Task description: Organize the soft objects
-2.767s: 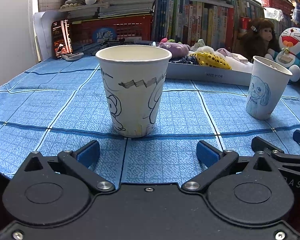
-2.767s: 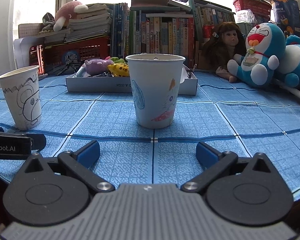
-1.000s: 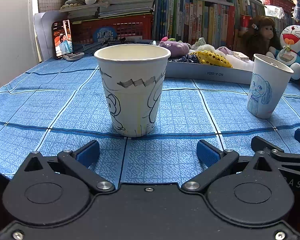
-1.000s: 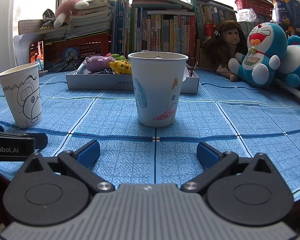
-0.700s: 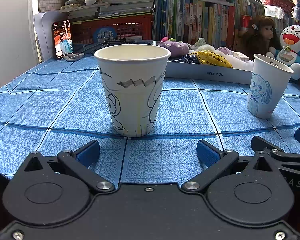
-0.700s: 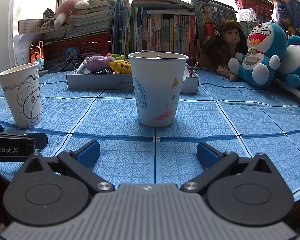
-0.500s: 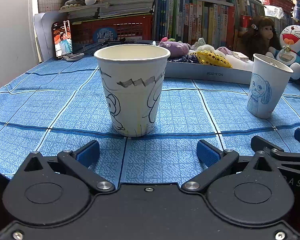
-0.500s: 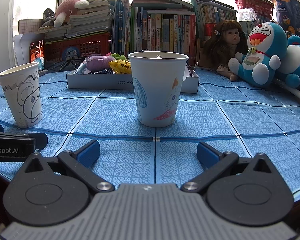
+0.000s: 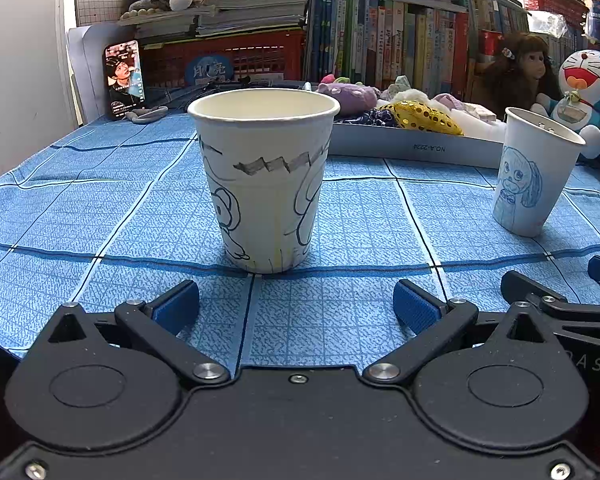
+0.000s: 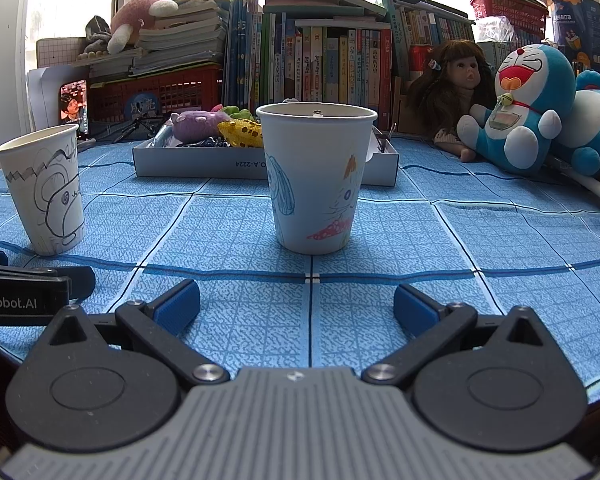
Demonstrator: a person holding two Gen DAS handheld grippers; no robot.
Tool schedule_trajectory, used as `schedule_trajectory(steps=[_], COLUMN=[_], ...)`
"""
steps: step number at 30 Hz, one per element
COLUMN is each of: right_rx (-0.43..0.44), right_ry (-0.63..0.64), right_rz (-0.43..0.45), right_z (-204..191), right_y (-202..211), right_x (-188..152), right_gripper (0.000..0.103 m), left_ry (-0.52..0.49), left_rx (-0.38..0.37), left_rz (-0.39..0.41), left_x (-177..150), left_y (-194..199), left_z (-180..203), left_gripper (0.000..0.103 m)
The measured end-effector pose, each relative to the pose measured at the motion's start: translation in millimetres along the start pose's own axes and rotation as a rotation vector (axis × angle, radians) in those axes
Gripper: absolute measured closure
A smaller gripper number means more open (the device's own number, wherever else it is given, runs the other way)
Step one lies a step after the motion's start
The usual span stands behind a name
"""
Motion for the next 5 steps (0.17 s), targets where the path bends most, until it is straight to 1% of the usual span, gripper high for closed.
schedule_trajectory(steps=[5], right_rx=[0.0], right_ry=[0.0], right_rz=[0.0], right_z=[0.1], right_y=[-0.1], right_x=[0.2], right_gripper=[0.0], left_ry=[-0.003], left_rx=[-0.003], left_rz=[0.002], left_x=[0.1], left_y=[1.1], left_z=[0.2], left_gripper=[0.0])
Point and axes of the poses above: each gripper's, at about its wrist camera, not at the fingertips, and y roughly against the way its jaws point, z to its right, x to its top, the point moved 5 cm from there along -y, roughly the way its jaws point, and after that the axes turned 15 degrees about z, right-handed, at the moved point
